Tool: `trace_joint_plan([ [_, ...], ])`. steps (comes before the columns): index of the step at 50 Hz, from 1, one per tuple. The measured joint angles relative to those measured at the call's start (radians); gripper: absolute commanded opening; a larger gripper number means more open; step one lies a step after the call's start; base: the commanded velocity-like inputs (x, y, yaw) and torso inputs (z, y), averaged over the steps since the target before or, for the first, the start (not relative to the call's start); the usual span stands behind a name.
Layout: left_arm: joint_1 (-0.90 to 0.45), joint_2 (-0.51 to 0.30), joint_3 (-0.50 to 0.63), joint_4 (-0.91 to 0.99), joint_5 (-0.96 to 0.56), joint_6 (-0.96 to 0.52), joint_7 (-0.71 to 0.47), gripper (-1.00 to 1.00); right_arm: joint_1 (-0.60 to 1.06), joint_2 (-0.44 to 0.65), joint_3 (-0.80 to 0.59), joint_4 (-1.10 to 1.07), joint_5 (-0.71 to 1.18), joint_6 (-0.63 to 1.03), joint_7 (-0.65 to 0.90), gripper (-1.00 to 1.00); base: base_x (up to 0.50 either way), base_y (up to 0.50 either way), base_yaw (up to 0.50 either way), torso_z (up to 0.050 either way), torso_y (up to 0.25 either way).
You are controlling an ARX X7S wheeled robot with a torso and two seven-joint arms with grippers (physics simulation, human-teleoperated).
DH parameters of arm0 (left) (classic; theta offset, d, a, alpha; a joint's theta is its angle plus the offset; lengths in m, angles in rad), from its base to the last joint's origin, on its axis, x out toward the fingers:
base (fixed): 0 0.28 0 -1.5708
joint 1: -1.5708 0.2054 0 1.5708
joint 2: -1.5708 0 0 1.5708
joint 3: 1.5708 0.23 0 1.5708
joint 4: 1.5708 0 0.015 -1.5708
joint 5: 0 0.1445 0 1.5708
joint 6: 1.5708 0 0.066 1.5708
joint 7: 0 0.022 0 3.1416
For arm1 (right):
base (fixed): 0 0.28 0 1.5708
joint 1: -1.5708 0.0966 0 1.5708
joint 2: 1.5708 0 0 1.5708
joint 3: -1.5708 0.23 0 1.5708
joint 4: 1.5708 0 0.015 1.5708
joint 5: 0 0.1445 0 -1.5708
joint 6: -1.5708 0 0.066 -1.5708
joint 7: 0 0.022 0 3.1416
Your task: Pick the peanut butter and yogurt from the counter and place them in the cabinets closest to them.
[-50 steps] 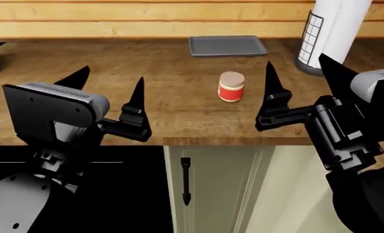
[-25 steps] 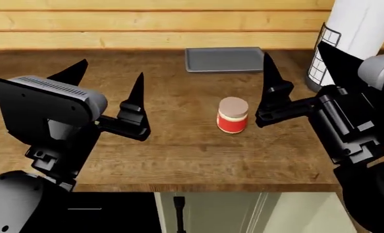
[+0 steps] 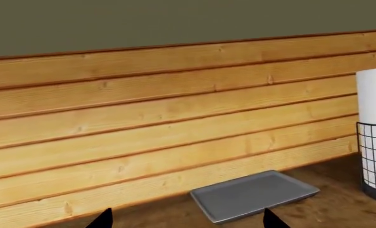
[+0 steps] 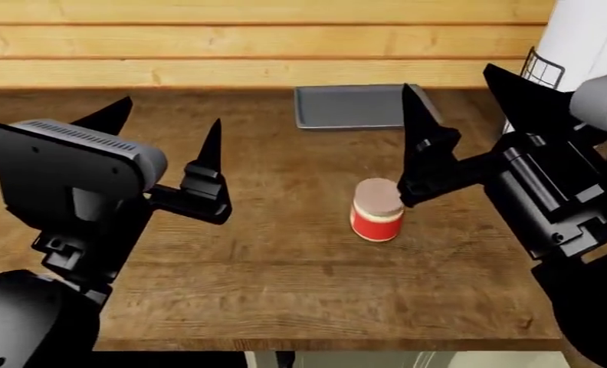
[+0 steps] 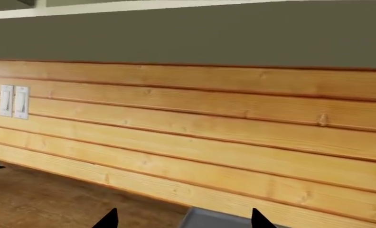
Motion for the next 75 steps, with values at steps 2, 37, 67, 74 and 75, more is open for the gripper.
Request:
trace_joint_plan([
  [2,-0.003,-0.001,-0.005,0.005,-0.007,-0.007,0.001,1.00,0.008,-0.002,0.013,-0.002,0.018,0.015,0.000,1.00,0.23,0.00,0.00,0.050,0.000],
  [37,-0.042,-0.048,-0.030,0.033,-0.090,-0.074,0.020,1.00,0.087,0.061,0.178,0.035,0.368,0.148,0.126,1.00,0.23,0.00,0.00,0.050,0.000],
  [67,-0.019,-0.075,-0.031,0.025,-0.105,-0.059,-0.004,1.00,-0.084,0.301,0.377,-0.025,0.838,0.099,0.202,1.00,0.05,0.00,0.00,0.008,0.000],
  [74,-0.016,-0.079,-0.035,0.025,-0.111,-0.058,-0.010,1.00,-0.168,0.348,0.528,-0.075,0.957,0.119,0.103,1.00,0.00,0.00,0.00,0.000,0.000],
  [75,-0.016,-0.079,-0.034,0.025,-0.111,-0.057,-0.011,1.00,-0.177,0.350,0.550,-0.082,0.969,0.126,0.085,1.00,0.00,0.00,0.00,0.000,0.000],
])
